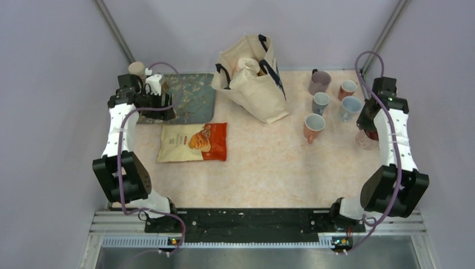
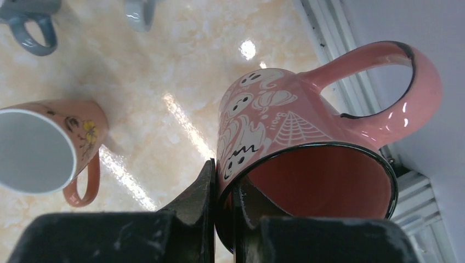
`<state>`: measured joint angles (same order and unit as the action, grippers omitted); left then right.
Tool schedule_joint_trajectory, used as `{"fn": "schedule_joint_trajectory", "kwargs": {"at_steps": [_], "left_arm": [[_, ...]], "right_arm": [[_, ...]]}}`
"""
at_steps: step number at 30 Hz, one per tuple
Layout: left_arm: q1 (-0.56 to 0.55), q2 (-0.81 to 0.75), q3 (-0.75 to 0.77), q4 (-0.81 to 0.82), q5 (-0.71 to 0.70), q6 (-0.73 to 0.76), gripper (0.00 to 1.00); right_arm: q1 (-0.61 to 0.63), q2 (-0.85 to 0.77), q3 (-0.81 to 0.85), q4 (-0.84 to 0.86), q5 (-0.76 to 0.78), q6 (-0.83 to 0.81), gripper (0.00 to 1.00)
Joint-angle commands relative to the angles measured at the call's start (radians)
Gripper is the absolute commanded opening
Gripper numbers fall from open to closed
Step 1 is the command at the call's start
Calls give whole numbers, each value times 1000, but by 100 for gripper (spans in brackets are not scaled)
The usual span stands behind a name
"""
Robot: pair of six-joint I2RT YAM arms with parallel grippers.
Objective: Turn the mug right side up
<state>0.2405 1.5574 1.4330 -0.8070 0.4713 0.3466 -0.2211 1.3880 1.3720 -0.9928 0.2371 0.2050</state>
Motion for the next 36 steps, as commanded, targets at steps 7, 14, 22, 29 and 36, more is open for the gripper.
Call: {"fn": "schedule_joint_trajectory", "kwargs": {"at_steps": [7, 14, 22, 29, 36], "left_arm": [[-2, -8, -41, 54, -109, -43, 79], [-1, 37, -64, 151, -242, -49, 79], [-1, 227, 133, 190, -365, -81, 79], [-2, 427, 414, 217, -389, -72, 79], [-2, 442, 474, 306, -75, 44, 90]], "right_arm": [[-64, 102, -151, 307, -170, 52, 0], [-64, 170, -190, 386, -153, 66, 0], [-63, 178, -170, 390, -185, 56, 37], [-42, 105, -113, 332, -205, 42, 59], [41, 36, -67, 253, -177, 24, 68]]}}
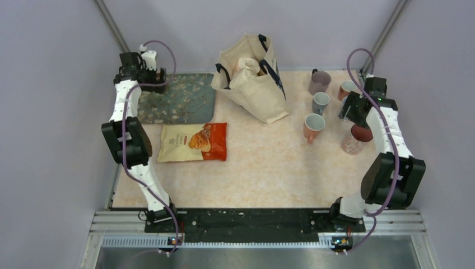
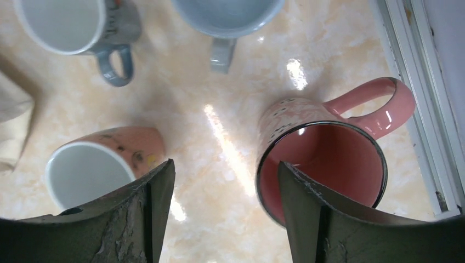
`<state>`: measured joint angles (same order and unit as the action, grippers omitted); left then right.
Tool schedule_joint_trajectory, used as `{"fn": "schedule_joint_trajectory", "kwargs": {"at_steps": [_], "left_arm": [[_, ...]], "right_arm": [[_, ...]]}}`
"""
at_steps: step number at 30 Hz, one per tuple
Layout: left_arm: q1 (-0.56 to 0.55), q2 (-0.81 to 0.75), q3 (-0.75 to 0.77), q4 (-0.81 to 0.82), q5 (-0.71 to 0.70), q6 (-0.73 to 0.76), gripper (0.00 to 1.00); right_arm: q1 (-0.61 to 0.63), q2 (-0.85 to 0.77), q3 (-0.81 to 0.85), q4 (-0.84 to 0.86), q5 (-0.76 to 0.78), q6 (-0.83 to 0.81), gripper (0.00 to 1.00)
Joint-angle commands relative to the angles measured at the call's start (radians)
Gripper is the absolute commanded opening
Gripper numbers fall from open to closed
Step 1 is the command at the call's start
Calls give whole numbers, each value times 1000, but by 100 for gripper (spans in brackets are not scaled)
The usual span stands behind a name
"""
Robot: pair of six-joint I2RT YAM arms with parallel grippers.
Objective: Turn the mug right side up
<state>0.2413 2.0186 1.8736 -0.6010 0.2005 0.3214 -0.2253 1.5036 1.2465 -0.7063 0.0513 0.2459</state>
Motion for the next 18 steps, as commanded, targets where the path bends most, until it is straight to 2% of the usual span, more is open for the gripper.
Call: {"fn": "schedule_joint_trajectory", "kwargs": {"at_steps": [1, 3, 7, 9, 11, 18], "left_arm": [[-2, -17, 28, 149, 196, 58, 92], [-3, 13, 53, 214, 162, 34, 91], [-11, 164, 262, 143, 9, -70, 67], [-15, 221, 315, 108, -74, -147, 65], [-22, 252, 302, 107, -115, -186, 62], [-74, 371, 315, 99, -265, -112, 60]], "right_arm": [[54, -91, 58, -37, 11, -17, 69], [68, -113, 52, -39, 12, -18, 69], [84, -151, 38, -39, 13, -20, 69], [85, -176, 25, -33, 12, -23, 69], [86, -205, 6, -19, 14, -27, 69], [85, -259, -30, 12, 17, -40, 69]]}}
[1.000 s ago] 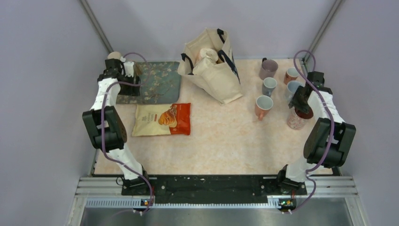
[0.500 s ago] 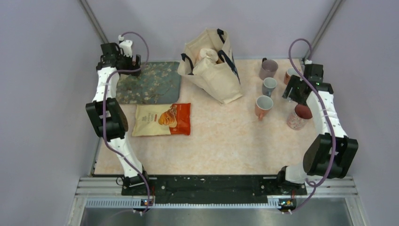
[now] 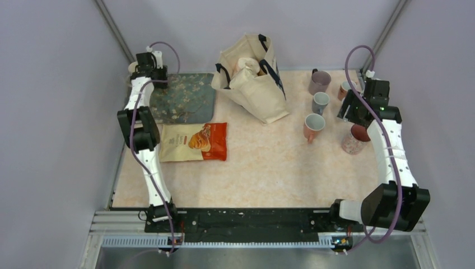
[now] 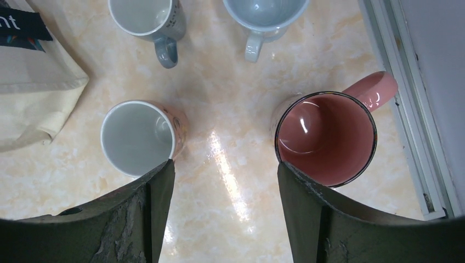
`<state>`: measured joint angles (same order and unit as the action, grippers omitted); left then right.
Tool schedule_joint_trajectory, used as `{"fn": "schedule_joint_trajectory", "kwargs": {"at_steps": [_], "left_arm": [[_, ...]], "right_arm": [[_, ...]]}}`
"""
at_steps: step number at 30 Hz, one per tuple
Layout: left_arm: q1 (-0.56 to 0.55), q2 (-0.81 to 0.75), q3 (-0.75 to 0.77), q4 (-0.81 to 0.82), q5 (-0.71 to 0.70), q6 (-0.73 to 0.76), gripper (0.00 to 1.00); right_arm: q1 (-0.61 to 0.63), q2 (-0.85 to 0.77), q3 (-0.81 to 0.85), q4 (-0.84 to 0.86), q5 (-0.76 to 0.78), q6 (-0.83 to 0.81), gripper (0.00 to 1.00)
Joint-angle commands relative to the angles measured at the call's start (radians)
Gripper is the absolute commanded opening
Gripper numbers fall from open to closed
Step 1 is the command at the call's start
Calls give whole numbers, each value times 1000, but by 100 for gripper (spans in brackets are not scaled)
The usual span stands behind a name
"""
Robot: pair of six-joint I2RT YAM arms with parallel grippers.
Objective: Turn the mug right side up
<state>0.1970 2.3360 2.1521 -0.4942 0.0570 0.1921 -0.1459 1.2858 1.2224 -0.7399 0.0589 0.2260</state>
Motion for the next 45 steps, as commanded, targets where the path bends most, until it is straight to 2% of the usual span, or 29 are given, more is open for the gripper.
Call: {"fn": "schedule_joint_trajectory", "kwargs": {"at_steps": [1, 8, 14, 18, 21, 27, 28, 30, 34, 40, 45], "left_arm": [[-30, 72, 53, -9, -140, 22, 60], [-36, 176, 172, -9, -195, 38, 60], [-41, 213, 188, 27, -221, 104, 55], [-42, 219, 192, 37, -150, 140, 40], [-41, 224, 191, 47, -123, 162, 33], [-37, 243, 192, 5, -15, 197, 26], [-37, 246, 193, 4, 1, 199, 22], [-36, 253, 194, 9, -1, 193, 1], [-36, 243, 196, -5, 16, 174, 0], [-29, 74, 44, -9, 29, 108, 0], [-23, -121, -188, -21, 128, 16, 0]], "right_arm": [[6, -44, -6, 49, 0, -21, 69], [6, -53, 0, 60, -5, -25, 68], [6, -72, 10, 60, 2, -30, 68], [5, -74, 24, 57, 1, -33, 69], [6, -73, 34, 48, 1, -34, 68], [6, -86, 49, 31, 3, -38, 68], [6, -89, 48, 32, 4, -37, 68], [6, -96, 49, 30, 5, -38, 69], [6, -103, 62, 12, 4, -43, 69], [6, -147, 83, 2, -48, -22, 69], [5, -201, 70, 32, -166, 0, 71]]}}
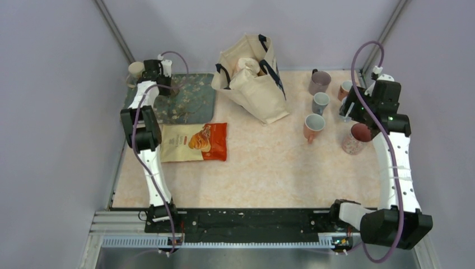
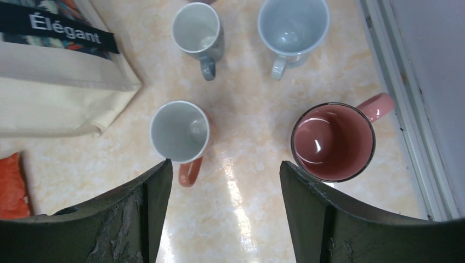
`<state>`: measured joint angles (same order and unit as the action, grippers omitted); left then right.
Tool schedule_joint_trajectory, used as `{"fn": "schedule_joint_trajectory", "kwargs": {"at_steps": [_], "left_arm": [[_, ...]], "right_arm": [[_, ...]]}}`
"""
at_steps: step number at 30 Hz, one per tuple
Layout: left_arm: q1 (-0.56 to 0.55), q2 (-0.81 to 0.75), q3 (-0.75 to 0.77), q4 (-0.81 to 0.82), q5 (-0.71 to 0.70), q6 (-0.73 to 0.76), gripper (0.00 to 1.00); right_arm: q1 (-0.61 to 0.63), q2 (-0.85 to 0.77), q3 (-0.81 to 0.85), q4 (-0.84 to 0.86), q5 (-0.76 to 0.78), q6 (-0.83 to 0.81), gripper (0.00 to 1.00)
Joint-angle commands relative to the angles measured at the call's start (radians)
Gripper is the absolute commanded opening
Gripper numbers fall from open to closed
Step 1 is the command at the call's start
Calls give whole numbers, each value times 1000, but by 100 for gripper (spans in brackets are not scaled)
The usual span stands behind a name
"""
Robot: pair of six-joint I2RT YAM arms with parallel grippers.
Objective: Turn the mug right side up
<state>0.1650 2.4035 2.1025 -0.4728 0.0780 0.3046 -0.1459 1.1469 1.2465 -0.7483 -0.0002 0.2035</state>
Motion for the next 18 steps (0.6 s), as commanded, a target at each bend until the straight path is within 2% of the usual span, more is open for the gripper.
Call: {"fn": "schedule_joint_trajectory", "kwargs": {"at_steps": [1, 4, 8, 13, 18], "left_arm": [[11, -226, -211, -38, 129, -107, 0], [18, -344, -363, -15, 193, -147, 0], [28, -445, -506, 15, 282, -225, 0], [46, -475, -543, -68, 407, -351, 0], [62, -528, -621, -53, 406, -473, 0]], "right_arm": [[7, -66, 36, 50, -149, 30, 72], [40, -81, 16, 69, -221, 50, 74], [167, -83, 7, 109, -257, 89, 79], [455, -47, -48, 319, -240, 210, 93], [742, 123, -40, 519, -121, 261, 94]]}}
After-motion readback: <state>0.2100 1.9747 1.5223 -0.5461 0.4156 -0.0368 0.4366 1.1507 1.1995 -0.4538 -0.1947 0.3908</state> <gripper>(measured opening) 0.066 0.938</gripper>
